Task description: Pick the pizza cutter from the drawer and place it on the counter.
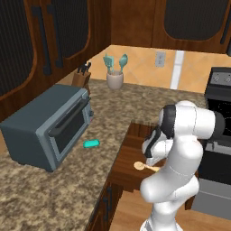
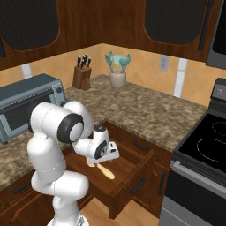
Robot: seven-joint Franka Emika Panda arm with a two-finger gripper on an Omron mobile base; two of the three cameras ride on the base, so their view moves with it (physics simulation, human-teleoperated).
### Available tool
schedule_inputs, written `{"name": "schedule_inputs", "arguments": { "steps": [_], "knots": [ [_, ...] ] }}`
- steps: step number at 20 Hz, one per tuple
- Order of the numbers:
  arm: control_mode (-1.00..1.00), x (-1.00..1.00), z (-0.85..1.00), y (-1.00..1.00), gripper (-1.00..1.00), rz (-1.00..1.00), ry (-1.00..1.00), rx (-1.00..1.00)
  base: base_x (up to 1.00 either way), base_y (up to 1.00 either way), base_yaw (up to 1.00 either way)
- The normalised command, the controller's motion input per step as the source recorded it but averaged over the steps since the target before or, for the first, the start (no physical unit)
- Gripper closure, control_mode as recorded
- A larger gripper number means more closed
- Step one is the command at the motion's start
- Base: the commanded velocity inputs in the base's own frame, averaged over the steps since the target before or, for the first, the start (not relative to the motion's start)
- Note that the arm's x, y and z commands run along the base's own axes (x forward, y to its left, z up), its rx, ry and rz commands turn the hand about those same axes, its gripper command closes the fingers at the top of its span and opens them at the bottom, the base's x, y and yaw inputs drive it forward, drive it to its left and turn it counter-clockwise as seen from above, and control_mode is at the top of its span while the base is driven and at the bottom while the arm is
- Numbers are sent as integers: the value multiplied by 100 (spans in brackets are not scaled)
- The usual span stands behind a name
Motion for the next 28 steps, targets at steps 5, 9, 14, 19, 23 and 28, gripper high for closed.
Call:
{"name": "schedule_inputs", "arguments": {
  "steps": [5, 9, 14, 19, 23, 28],
  "knots": [
    [-100, 0, -48, 0, -100, 12, 0, 0, 0, 0, 0],
    [-100, 18, -26, 0, -100, 12, 0, 0, 0, 0, 0],
    [-100, 33, -31, 0, -100, 10, 0, 0, 0, 0, 0],
    [-100, 9, -45, 0, -100, 8, 0, 0, 0, 0, 0],
    [-100, 0, -9, 0, -100, 5, 6, 1, 0, 0, 0],
    [-100, 0, 0, 0, 100, 0, 1, 0, 0, 0, 0]
  ]
}}
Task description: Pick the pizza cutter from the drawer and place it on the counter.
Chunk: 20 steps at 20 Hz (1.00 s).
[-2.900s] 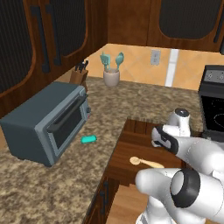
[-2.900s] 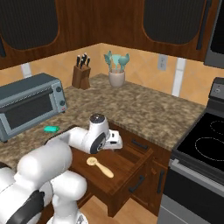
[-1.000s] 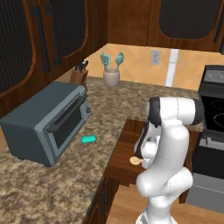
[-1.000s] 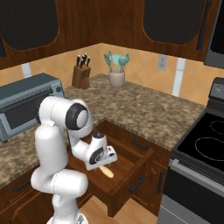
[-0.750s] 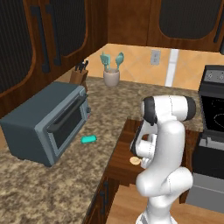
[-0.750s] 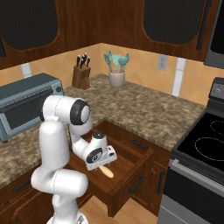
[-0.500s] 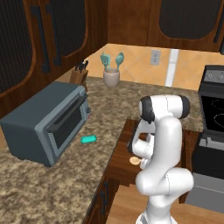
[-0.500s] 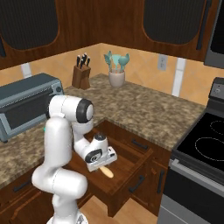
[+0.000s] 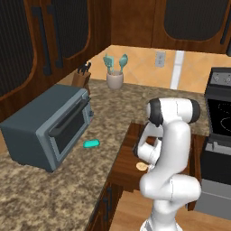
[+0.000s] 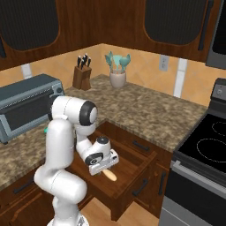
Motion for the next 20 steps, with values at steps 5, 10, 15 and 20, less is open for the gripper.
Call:
{"name": "schedule_inputs", "arguments": {
  "steps": [5, 10, 15, 20],
  "knots": [
    [-100, 5, 22, -6, 100, -1, 0, 0, 0, 0, 0],
    [-100, 59, 90, -17, 100, -7, -2, 1, 0, 0, 0],
    [-100, 36, 100, -50, 100, -3, 0, 9, 0, 0, 0],
    [-100, 34, 100, -47, 100, 0, 1, 9, 0, 0, 0]
  ]
}}
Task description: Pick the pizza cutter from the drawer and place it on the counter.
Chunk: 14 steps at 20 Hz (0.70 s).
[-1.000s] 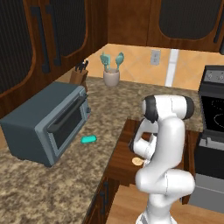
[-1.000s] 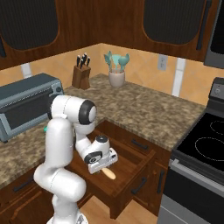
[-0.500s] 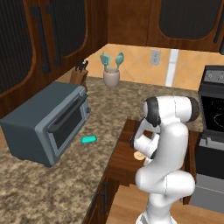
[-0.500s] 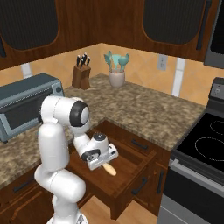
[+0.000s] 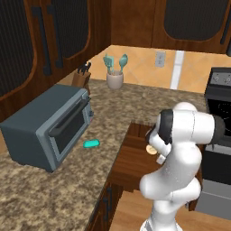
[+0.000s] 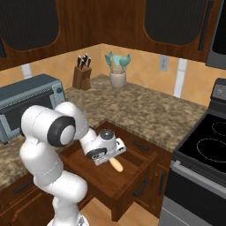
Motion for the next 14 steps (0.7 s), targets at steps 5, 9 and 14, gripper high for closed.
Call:
{"name": "schedule_inputs", "arguments": {
  "steps": [5, 9, 14],
  "knots": [
    [-100, 12, 100, -17, 100, 0, 23, 2, 0, 0, 0],
    [-100, 24, 100, 0, 100, -1, 29, 0, 0, 0, 0],
    [-100, 35, 100, -3, 100, -1, 16, 2, 0, 0, 0]
  ]
}}
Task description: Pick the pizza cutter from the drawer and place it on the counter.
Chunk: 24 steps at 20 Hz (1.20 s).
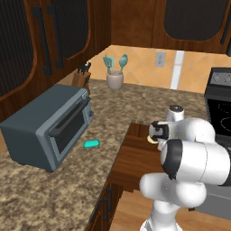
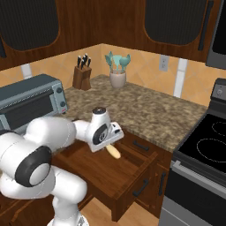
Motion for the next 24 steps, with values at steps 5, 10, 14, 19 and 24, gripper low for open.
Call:
{"name": "schedule_inputs", "arguments": {
  "steps": [5, 10, 14, 19, 24],
  "knots": [
    [-100, 53, 100, -33, 100, -1, 8, 9, 0, 0, 0],
    [-100, 98, 64, -72, 100, 0, 0, 15, 0, 0, 0],
    [-100, 100, -43, -20, 100, 0, 12, 3, 0, 0, 0],
    [-100, 64, -60, 4, 100, 0, 2, 0, 0, 0, 0],
    [-100, 13, -17, 13, 100, 0, -32, -9, 0, 0, 0]
  ]
}}
